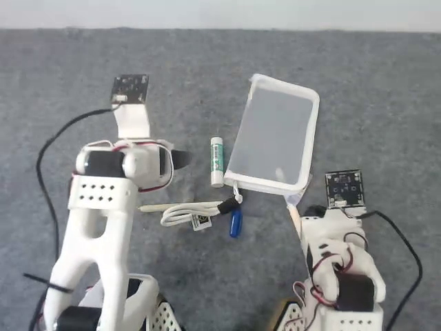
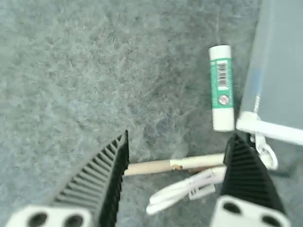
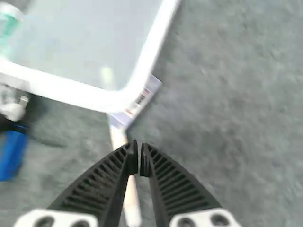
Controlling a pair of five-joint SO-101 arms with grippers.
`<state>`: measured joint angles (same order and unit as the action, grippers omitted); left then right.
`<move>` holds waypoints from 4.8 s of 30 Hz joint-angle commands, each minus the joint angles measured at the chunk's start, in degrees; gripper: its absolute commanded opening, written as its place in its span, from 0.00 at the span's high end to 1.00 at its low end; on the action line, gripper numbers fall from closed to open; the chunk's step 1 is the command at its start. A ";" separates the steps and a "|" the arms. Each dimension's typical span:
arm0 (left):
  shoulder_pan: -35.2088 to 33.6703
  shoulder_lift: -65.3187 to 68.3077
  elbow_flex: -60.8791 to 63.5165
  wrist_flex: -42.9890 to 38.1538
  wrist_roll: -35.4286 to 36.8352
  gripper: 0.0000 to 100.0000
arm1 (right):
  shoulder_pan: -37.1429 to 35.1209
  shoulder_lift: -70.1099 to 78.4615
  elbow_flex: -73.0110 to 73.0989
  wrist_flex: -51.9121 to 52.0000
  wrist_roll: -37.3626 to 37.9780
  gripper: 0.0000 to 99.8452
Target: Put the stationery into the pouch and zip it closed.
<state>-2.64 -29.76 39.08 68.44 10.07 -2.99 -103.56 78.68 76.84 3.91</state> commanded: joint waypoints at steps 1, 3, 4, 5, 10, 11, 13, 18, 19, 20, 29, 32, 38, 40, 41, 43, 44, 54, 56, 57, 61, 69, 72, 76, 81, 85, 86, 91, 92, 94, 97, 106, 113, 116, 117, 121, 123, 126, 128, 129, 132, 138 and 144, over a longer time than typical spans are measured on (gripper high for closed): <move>-0.18 -2.99 2.77 -6.51 2.73 0.70 | -6.37 -0.57 -5.89 -0.04 -3.34 0.99; -0.26 -2.99 4.26 -8.35 3.78 0.70 | -10.24 -0.57 -7.30 -0.22 -5.19 0.99; -0.26 -2.99 4.79 -8.97 4.31 0.70 | -12.26 -0.48 -8.00 -0.04 -5.71 0.99; -0.26 -2.99 5.23 -9.49 4.75 0.70 | -14.37 -0.22 -8.79 0.13 -6.15 0.99; -0.53 -2.73 6.02 -11.08 4.75 0.70 | -21.85 7.16 -13.27 -2.51 -6.51 0.99; -1.23 -2.90 6.37 -11.34 4.84 0.70 | -23.16 9.54 -14.33 -3.38 -7.47 0.99; -2.64 -2.64 6.55 -12.48 6.07 0.70 | -26.07 15.60 -17.05 -5.05 -10.29 0.99; -5.45 -2.64 8.04 -15.21 8.09 0.70 | -32.04 34.59 -24.53 -5.76 -18.11 0.88; -5.45 -2.64 8.31 -15.30 8.09 0.70 | -33.01 38.20 -26.37 -5.76 -19.60 0.85; -5.27 -2.64 8.57 -15.30 8.09 0.70 | -34.33 41.36 -28.13 -6.11 -20.84 0.84; -5.45 -2.64 8.48 -15.56 8.09 0.70 | -40.66 56.75 -32.26 -19.91 -27.34 0.84; -5.54 -2.64 8.57 -15.56 8.09 0.70 | -40.75 61.49 -32.88 -20.35 -30.15 0.84; -5.54 -2.64 8.57 -15.47 8.09 0.70 | -40.75 74.86 -38.95 -20.26 -39.12 0.84; -5.54 -2.64 8.57 -15.47 8.09 0.70 | -40.66 79.25 -41.23 -20.26 -40.79 0.84; -5.54 -2.64 8.57 -15.47 8.09 0.70 | -40.57 81.27 -42.29 -20.26 -41.32 0.84; -5.54 -2.64 8.57 -15.38 8.09 0.70 | -40.48 84.88 -44.04 -20.26 -41.49 0.84; -5.54 -2.64 8.57 -15.30 8.09 0.70 | -40.48 86.37 -44.75 -20.26 -41.49 0.84; -5.54 -2.64 8.57 -15.30 8.09 0.70 | -38.55 95.16 -49.32 -20.18 -43.08 0.84; -5.54 -2.64 8.57 -15.30 8.09 0.70 | -36.62 96.75 -50.73 -19.74 -43.34 0.84; -5.54 -2.64 8.57 -15.38 8.09 0.70 | -36.00 97.80 -51.69 -19.12 -43.43 0.84; -5.54 -2.64 8.57 -15.47 8.09 0.70 | -35.21 103.60 -56.35 -15.25 -44.75 0.84; -5.54 -2.64 8.57 -15.30 8.00 0.70 | -35.03 112.40 -65.58 -5.14 -45.71 0.84; -5.54 -2.64 8.57 -15.30 8.00 0.70 | -35.03 112.48 -67.69 -0.22 -45.54 0.84; -5.54 -2.64 8.66 -15.30 8.00 0.70 | -35.03 113.01 -68.13 2.24 -45.54 0.84; -5.54 -2.55 8.66 -15.30 7.91 0.70 | -33.45 113.01 -67.25 2.07 -44.04 0.84; -5.54 -2.55 9.19 -15.56 7.91 0.70 | -31.78 113.10 -65.67 -0.75 -44.04 0.84; -5.54 -2.55 9.19 -15.56 7.91 0.70 | -31.87 113.10 -64.79 -1.71 -44.04 0.84; -5.54 -2.55 9.27 -15.56 7.82 0.70 | -32.04 113.10 -62.77 -4.44 -43.96 0.84; -5.54 -2.55 9.36 -15.56 7.82 0.70 | -32.04 113.10 -62.68 -4.44 -43.96 0.84; -5.54 -2.55 9.45 -15.56 7.82 0.70 | -32.04 113.10 -62.68 -4.26 -43.96 0.85; -5.54 -2.55 9.45 -15.56 7.82 0.70 | -32.04 113.10 -62.42 -3.82 -43.96 0.85; -5.63 -2.55 9.45 -15.56 8.00 0.70 | -31.43 112.31 -62.24 -0.22 -34.55 1.00; -5.54 -2.55 9.45 -15.30 7.82 0.70 | -28.97 112.31 -70.59 10.51 -22.33 0.99; -5.19 -2.55 9.45 -15.21 7.74 0.70 | -27.12 112.04 -72.88 12.18 -17.76 0.99; -5.19 -2.55 9.45 -15.21 7.74 0.70 | -26.59 111.52 -73.05 12.09 -16.79 0.99; -5.10 -2.90 9.45 -15.21 7.74 0.70 | -24.57 106.42 -72.97 12.18 -11.60 0.99; -5.10 -2.99 9.45 -15.21 7.74 0.70 | -23.60 103.08 -71.38 11.56 -7.56 0.99; -5.01 -2.99 9.45 -15.12 7.74 0.69 | -22.73 98.24 -66.46 6.81 -5.63 0.99; -4.84 -2.99 9.45 -15.12 7.74 0.69 | -22.55 95.25 -62.07 2.15 -3.96 0.99; -4.22 -2.99 9.45 -15.03 7.74 0.69 | -22.55 93.58 -59.96 -0.13 -2.37 0.99; -1.14 -2.99 9.01 -13.10 5.63 0.69 | -22.29 87.96 -55.12 -5.05 3.87 0.99; 2.55 -3.08 7.69 -11.08 4.75 0.69 | -20.09 75.74 -47.30 -12.44 13.80 0.99; 8.18 -3.08 5.49 -7.30 3.43 0.69 | -18.42 67.03 -39.30 -20.26 13.19 0.99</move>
<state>3.08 -29.85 48.84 59.91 14.46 -22.51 -30.68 38.15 60.31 16.40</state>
